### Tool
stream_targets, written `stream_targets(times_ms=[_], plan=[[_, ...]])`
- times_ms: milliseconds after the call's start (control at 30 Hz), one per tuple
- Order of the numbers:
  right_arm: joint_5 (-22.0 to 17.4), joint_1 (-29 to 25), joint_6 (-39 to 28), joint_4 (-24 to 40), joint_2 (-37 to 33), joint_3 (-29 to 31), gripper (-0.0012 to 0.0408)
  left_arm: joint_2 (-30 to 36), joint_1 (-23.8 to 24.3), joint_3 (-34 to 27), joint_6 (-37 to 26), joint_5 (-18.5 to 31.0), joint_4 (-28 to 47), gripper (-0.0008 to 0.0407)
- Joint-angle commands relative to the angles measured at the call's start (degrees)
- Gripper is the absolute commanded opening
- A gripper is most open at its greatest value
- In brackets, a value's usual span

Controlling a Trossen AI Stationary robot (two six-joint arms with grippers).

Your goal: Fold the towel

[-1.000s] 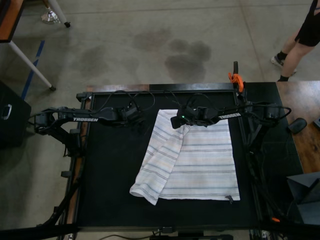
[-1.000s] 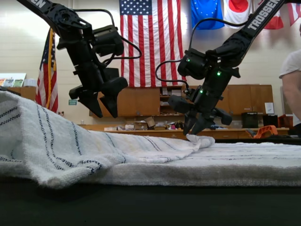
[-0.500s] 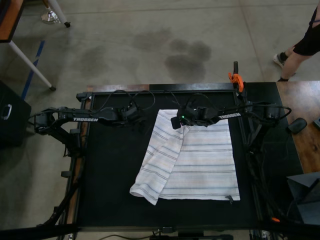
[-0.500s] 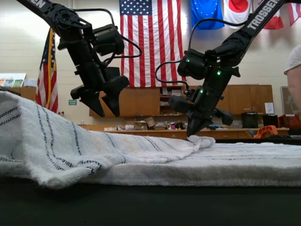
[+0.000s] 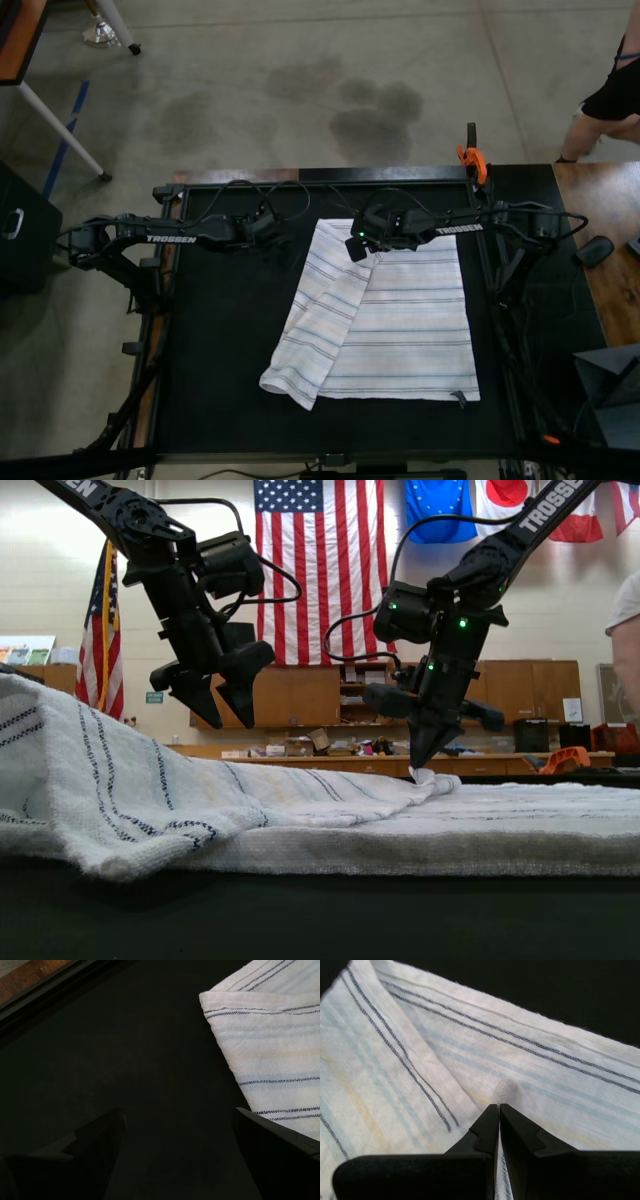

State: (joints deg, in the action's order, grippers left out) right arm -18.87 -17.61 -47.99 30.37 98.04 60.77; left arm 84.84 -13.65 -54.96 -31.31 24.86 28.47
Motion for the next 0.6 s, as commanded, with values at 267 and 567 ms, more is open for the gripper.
stream_targets(times_ms=[267,567], plan=[[-3.17,0.68,-2.97,5.27,-4.11,-0.15,-0.0001,0.0,0.0,0.0,0.02,-0.02,-0.04,0.0296],[-0.44,0.68,-4.42,-4.33,-2.58,-0.87,0.0079,0.0,0.02,0.0,0.0,-0.04,-0.22,0.0296]])
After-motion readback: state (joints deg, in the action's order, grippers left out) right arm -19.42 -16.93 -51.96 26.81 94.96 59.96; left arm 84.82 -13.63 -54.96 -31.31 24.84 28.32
